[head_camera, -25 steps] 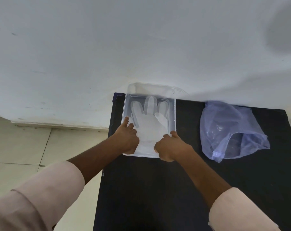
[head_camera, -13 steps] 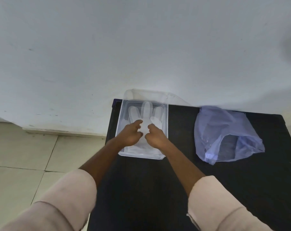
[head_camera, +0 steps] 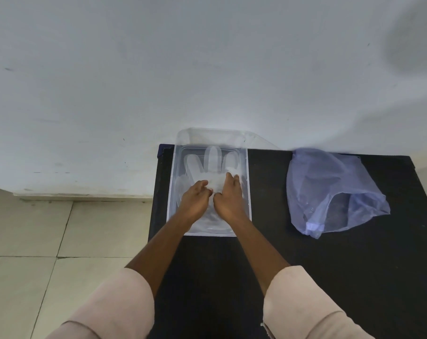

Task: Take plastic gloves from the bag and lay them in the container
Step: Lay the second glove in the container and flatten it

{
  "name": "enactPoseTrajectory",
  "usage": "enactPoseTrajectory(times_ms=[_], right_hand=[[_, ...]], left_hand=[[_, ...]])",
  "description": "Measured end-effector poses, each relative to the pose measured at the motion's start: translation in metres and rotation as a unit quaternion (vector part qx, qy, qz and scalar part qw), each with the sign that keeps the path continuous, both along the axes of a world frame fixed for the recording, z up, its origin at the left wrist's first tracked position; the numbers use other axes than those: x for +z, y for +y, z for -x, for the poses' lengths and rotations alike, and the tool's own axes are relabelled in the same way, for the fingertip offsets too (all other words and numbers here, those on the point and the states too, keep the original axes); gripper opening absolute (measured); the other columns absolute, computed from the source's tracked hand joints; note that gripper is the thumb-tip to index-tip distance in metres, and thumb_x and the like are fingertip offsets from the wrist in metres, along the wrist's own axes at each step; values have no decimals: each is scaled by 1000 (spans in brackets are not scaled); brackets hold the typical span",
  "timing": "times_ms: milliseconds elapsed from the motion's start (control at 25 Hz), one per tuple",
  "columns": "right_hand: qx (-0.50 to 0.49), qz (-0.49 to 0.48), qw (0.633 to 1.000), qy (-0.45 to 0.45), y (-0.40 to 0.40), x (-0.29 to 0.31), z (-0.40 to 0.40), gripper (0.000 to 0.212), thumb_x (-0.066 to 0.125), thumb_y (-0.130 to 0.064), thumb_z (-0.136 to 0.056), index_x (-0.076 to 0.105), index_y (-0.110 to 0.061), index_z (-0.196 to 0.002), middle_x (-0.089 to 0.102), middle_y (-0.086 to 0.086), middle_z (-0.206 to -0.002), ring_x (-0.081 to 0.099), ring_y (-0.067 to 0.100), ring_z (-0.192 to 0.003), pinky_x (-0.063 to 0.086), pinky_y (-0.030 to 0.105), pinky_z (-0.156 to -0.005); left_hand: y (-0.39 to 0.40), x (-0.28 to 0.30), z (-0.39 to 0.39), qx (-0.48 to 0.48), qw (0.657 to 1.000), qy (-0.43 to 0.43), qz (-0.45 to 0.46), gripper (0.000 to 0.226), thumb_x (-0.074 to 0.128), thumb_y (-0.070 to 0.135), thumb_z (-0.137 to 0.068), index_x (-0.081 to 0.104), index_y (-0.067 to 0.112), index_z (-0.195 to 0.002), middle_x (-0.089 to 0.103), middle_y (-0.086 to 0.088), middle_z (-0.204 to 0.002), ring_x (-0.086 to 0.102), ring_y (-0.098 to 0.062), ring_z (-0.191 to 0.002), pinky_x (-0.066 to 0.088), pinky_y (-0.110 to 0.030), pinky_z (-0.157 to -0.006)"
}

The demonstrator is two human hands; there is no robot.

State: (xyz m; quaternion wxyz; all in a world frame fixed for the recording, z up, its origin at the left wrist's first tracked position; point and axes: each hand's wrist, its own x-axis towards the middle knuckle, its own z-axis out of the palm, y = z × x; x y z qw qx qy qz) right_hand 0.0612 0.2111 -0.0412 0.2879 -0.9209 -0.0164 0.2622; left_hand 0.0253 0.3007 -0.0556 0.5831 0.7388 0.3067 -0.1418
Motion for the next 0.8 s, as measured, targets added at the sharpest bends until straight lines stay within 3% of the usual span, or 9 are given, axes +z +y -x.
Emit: enactPoseTrajectory(times_ms=[120,280,520,640,800], right_hand=[[-43,-52,998,-20,1,-4,3,67,47,-7,-93,12,-12,-151,9,13,-162,20,30,-147,31,42,-114],[-73,-90,993,-25,3,-5,7,64,47,-5,-92,20,-12,-149,31,13,-155,38,30,-138,41,41,-110],[-3,-48,999,22,3,0,-3,46,46,-5,-93,37,-6,-139,48,16,-141,49,30,-128,41,34,-102],[35,-48,998,16,6,0,-12,53,47,-8,-94,29,-7,-145,35,15,-152,40,30,-137,36,35,-108],[38,-37,999,-2,8,-5,-17,65,46,-9,-96,12,-11,-151,2,12,-163,12,30,-150,25,43,-119]], left_hand=[[2,-2,1,3,1000,-5,10,41,39,27,-102,43,17,-142,41,-6,-152,43,-27,-135,35,-38,-109],[3,-3,3,-5,1000,-8,7,42,39,28,-102,43,17,-143,39,-6,-154,41,-26,-137,33,-40,-112],[5,-2,3,-21,1000,-16,3,40,35,24,-104,45,15,-141,41,-8,-152,40,-27,-137,32,-41,-114],[5,-3,4,-30,999,-19,-5,40,31,24,-105,45,14,-141,41,-9,-152,41,-27,-137,33,-40,-114],[6,-5,2,-36,999,-23,-10,40,32,25,-105,47,13,-140,42,-10,-151,42,-29,-136,34,-42,-113]])
